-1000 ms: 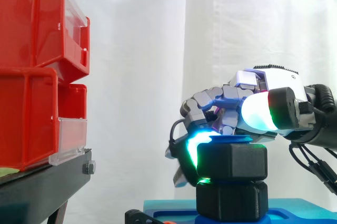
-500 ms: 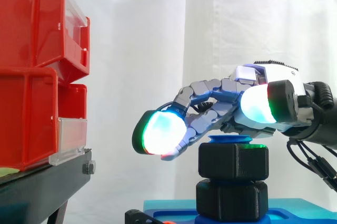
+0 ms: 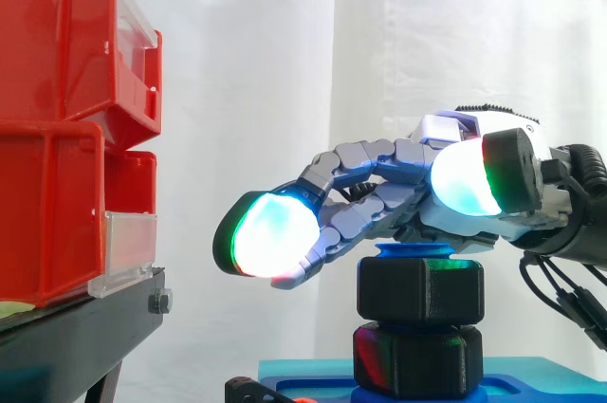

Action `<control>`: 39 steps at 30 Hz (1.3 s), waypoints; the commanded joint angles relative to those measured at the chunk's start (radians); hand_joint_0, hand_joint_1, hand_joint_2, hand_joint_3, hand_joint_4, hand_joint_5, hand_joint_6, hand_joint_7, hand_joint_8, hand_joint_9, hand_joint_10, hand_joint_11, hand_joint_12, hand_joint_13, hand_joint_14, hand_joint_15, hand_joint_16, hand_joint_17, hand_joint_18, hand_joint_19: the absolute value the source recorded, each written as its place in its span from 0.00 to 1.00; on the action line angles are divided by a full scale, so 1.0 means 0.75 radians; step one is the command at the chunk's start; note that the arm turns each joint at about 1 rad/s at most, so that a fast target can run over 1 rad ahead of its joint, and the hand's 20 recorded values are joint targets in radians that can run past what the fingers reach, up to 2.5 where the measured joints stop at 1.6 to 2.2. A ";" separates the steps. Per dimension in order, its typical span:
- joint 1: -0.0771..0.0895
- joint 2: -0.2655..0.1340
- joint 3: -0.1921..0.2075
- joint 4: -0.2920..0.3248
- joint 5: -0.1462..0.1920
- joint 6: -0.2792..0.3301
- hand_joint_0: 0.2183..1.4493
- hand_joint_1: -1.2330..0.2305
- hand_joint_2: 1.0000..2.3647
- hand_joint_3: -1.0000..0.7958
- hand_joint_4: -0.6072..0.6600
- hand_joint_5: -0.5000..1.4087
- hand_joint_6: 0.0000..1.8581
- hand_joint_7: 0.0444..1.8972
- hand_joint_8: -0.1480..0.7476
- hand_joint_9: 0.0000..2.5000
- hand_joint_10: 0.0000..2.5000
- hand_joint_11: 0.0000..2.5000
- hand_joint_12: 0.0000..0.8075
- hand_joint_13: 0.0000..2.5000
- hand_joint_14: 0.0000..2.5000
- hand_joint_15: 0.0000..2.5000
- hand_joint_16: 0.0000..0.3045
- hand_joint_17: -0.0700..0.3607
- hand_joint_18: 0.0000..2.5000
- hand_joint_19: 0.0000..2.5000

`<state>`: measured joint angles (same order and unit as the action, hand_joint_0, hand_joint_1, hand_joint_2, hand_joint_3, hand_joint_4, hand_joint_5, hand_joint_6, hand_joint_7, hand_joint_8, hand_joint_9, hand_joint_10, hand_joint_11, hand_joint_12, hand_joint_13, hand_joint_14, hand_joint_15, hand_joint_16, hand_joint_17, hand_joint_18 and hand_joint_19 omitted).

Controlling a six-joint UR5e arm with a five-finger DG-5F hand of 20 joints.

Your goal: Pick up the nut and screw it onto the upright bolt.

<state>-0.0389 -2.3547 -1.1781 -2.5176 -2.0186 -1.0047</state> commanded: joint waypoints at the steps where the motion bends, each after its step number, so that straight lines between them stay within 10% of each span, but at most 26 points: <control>1: 0.015 0.000 0.000 -0.030 0.014 0.006 0.20 0.67 0.00 0.28 0.58 0.18 0.27 0.40 0.38 0.17 0.00 0.00 0.33 0.12 0.00 0.00 0.09 0.31 0.00 0.00; 26: 0.025 0.000 0.000 -0.030 0.016 0.008 0.22 0.65 0.00 0.28 0.57 0.22 0.27 0.71 0.43 0.23 0.00 0.00 0.32 0.17 0.00 0.00 0.09 0.30 0.03 0.00; 39: 0.015 0.000 0.004 -0.016 0.008 0.006 0.23 0.62 0.00 0.28 0.58 0.24 0.29 0.72 0.43 0.27 0.00 0.00 0.29 0.20 0.00 0.00 0.08 0.28 0.08 0.00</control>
<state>-0.0257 -2.3547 -1.1757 -2.5298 -2.0117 -0.9990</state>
